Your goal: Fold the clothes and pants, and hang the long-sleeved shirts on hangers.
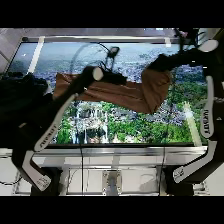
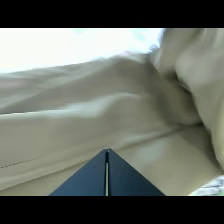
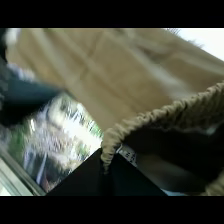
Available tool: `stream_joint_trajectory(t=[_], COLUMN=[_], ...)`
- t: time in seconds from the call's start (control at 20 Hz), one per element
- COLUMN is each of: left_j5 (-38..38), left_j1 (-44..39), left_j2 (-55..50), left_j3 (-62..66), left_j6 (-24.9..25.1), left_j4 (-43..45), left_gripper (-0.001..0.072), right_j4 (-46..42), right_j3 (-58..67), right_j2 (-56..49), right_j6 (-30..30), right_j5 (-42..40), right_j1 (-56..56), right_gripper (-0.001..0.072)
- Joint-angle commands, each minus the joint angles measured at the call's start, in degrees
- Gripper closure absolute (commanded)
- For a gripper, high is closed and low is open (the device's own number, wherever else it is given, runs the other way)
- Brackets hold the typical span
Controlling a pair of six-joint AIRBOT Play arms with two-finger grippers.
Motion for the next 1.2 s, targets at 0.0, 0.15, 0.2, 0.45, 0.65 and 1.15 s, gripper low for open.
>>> stream_joint_trajectory(t=[0.0,0.15,0.2,0.45,0.65,1.15], left_j5=[-9.46,-13.31,-14.32,-16.92,-17.27,-18.97], left_j1=[9.86,15.04,15.98,17.38,17.38,17.38], left_j2=[7.69,11.74,12.37,12.52,12.55,12.52], left_j3=[0.04,0.04,0.04,0.04,0.04,0.04], left_j6=[-0.07,2.03,2.29,3.89,3.98,3.96], left_j4=[1.42,1.44,1.46,1.44,1.44,1.4], left_gripper=[0.07,0.07,0.07,0.07,0.07,0.07], right_j4=[-5.18,-5.05,-5.16,-5.22,-11.54,-3.98], right_j3=[0.2,0.2,0.2,0.24,6.73,-23.67], right_j2=[-5.14,-10.08,-11.45,-11.45,-6.08,9.97], right_j6=[0.96,1.49,1.9,3.56,3.58,1.07], right_j5=[-4.44,-11.06,-12.81,-14.49,2.4,0.7], right_j1=[12.04,18.21,19.8,21.0,12.15,-25.2], right_gripper=[0.0682,0.0682,0.068,0.0185,0.0387,0.0013])
